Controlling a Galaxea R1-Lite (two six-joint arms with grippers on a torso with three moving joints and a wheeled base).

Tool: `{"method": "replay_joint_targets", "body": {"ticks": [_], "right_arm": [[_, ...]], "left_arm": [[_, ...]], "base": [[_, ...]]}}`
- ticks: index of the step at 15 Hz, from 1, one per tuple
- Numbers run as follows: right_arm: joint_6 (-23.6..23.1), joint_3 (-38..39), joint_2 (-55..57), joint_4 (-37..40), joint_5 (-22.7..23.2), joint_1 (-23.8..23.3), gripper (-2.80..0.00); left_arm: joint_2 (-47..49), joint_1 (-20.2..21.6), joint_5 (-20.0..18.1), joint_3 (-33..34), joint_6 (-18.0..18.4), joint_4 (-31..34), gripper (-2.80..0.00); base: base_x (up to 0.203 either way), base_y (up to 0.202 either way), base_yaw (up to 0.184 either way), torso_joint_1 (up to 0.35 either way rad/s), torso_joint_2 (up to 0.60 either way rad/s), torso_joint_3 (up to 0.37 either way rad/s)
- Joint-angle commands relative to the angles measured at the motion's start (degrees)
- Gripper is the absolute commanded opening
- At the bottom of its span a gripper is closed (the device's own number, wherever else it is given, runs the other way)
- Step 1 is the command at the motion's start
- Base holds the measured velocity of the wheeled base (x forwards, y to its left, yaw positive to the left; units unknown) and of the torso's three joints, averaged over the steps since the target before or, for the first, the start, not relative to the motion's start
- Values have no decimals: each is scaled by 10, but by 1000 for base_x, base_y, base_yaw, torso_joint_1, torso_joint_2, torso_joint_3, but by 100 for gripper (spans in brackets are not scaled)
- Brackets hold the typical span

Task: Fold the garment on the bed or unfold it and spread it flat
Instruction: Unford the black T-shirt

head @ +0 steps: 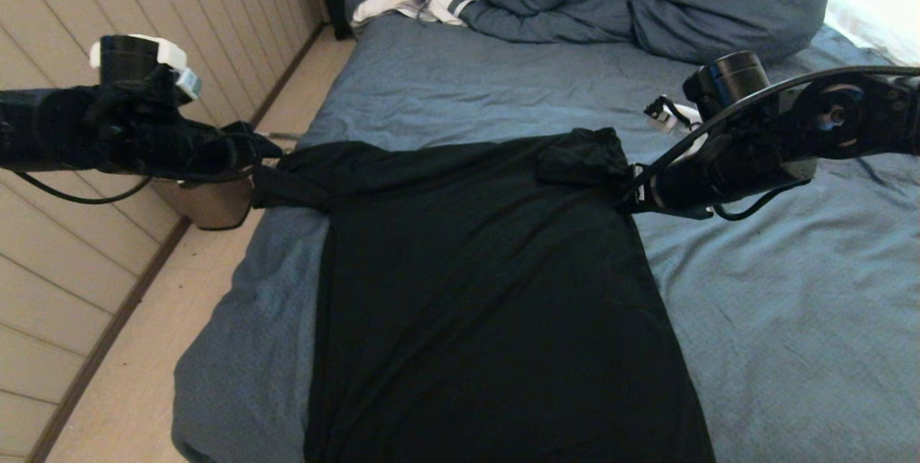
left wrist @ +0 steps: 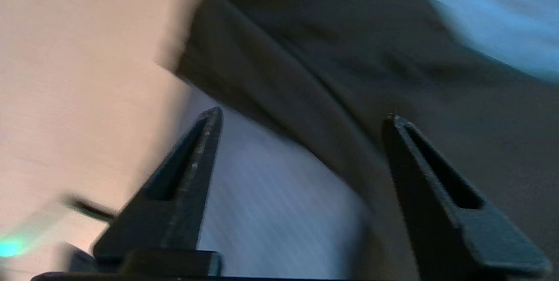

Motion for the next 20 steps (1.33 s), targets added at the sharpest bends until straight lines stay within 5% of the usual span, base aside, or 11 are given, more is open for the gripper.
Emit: {"method": "replay_joint_targets", "body": {"ticks": [1, 5, 7, 12, 17, 20], "right_arm": [[36, -21, -21, 1, 50, -5, -280], [68, -35, -54, 22, 235, -34, -280], [73, -65, -44, 62, 259, -45, -280], [29, -93, 8, 31, 170, -68, -280], [-47, -173, 116, -53, 78, -29, -280], [-62, -174, 141, -106, 21, -10, -280]], "left_arm": [[-66, 18, -141, -11, -14, 69, 0], [-116, 24, -267, -35, -128, 182, 0], [-120, 16, -316, -36, -138, 213, 0], [-109, -48, -289, -29, -125, 196, 0], [-58, -99, -166, -24, -83, 181, 0], [-58, -106, -169, 15, -86, 143, 0]], "base": [[0, 0, 0, 0, 0, 0], [0, 0, 0, 0, 0, 0], [0, 0, 0, 0, 0, 0], [0, 0, 0, 0, 0, 0], [0, 0, 0, 0, 0, 0], [0, 0, 0, 0, 0, 0]]}}
